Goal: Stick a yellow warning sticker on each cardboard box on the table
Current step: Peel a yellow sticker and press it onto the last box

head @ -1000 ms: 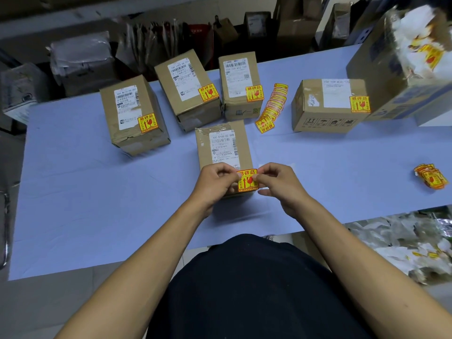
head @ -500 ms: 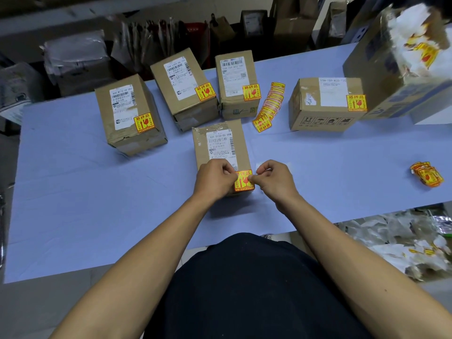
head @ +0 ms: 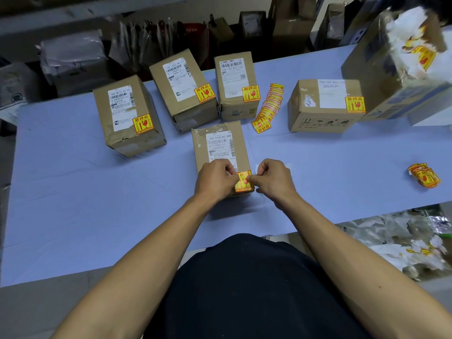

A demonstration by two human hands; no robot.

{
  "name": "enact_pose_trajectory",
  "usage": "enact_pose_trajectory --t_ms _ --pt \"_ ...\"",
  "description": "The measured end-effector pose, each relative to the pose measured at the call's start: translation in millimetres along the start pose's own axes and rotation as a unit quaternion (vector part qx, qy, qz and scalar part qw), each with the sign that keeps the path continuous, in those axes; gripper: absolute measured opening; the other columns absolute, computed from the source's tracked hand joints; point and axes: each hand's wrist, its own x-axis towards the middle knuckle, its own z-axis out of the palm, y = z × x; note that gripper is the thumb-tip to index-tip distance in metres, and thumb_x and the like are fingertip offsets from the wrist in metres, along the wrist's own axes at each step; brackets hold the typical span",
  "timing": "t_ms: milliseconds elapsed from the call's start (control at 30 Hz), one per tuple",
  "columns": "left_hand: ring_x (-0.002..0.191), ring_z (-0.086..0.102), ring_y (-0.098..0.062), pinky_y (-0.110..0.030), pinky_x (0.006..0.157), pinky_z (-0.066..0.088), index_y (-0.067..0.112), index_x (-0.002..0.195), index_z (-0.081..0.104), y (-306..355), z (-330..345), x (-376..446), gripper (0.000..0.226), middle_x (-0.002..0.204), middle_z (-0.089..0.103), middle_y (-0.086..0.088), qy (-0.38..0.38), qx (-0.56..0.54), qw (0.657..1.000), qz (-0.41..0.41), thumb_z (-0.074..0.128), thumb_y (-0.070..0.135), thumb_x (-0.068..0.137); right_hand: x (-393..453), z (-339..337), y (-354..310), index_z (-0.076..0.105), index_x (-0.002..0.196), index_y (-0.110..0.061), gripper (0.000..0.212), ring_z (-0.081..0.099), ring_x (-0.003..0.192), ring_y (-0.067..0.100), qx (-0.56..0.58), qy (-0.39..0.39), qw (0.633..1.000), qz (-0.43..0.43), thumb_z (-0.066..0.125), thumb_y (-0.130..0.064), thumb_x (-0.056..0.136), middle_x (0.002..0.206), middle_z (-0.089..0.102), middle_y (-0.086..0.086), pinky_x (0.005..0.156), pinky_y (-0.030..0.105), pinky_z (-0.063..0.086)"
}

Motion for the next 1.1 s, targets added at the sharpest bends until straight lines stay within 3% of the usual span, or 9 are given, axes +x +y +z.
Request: enact_pose_trajectory --t_ms 333,700,800,867,933,1000,1100 --pt "0.074 0.063 -0.021 -0.034 0.062 0.054 0.018 0.075 0.071 -1.9 2.8 0.7 0.012 0.075 0.071 -0.001 -0.002 0.015 1.0 0.02 0.061 0.013 0.08 0.7 0.6 0.5 0.048 0.062 -0.013 0.032 0.068 0.075 0.035 -0.004 0.0 1.0 0.002 0.076 -0.007 0.076 0.073 0.066 0.019 0.069 0.055 0.059" --pt "0.078 0.064 -0.023 -0.034 0.064 0.054 0.017 0.075 0.07 -2.4 3.7 3.1 0.011 0.076 0.071 -0.002 0.003 0.042 0.999 0.021 0.061 0.016 0.079 7.0 0.7 -2.0 0.05 0.065 -0.012 0.028 0.07 0.076 0.033 -0.043 -0.031 0.999 -0.001 0.075 -0.011 0.078 0.075 0.069 0.017 0.07 0.054 0.059" --pt "0.083 0.064 -0.027 -0.037 0.066 0.053 0.016 0.085 0.068 -7.0 5.3 2.2 0.009 0.085 0.072 -0.005 0.026 0.072 0.996 0.043 0.064 0.025 0.084 9.4 -2.2 -3.2 0.052 0.067 -0.013 0.03 0.072 0.073 0.031 -0.054 -0.055 0.997 0.014 0.077 -0.019 0.08 0.074 0.07 0.015 0.069 0.053 0.061" --pt "0.079 0.059 -0.028 -0.036 0.061 0.048 0.019 0.099 0.055 -10.9 5.8 0.8 0.024 0.088 0.066 -0.003 0.041 0.08 0.995 0.038 0.068 0.034 0.084 11.4 -4.9 -0.1 0.052 0.069 -0.014 0.032 0.072 0.072 0.031 -0.057 -0.069 0.996 0.03 0.078 -0.028 0.079 0.075 0.071 0.013 0.071 0.052 0.061" --pt "0.08 0.057 -0.031 -0.034 0.06 0.04 0.021 0.107 0.047 -16.5 4.0 1.6 0.04 0.092 0.063 -0.002 0.067 0.111 0.991 0.032 0.07 0.042 0.082 13.2 -7.1 8.5 0.054 0.075 -0.015 0.033 0.071 0.079 0.03 -0.041 -0.085 0.995 0.043 0.078 -0.037 0.079 0.081 0.07 0.01 0.074 0.05 0.06" --pt "0.098 0.057 -0.032 -0.036 0.066 0.041 0.02 0.117 0.051 -24.1 0.4 1.2 0.044 0.106 0.065 -0.004 0.098 0.16 0.978 0.09 0.068 0.042 0.084 13.1 -4.5 16.7 0.06 0.093 -0.017 0.031 0.067 0.091 0.028 0.001 -0.112 0.993 0.045 0.072 -0.044 0.084 0.095 0.069 0.007 0.079 0.048 0.057" --pt "0.132 0.04 -0.033 -0.047 0.099 0.041 0.017 0.139 0.049 -41.1 -0.1 -0.6 0.054 0.142 0.048 -0.01 0.07 0.204 0.963 0.159 0.059 0.041 0.091 13.3 8.4 18.1 0.057 0.129 -0.019 0.053 0.063 0.11 0.024 0.052 -0.133 0.989 0.045 0.057 -0.056 0.092 0.118 0.067 0.004 0.096 0.047 0.053"
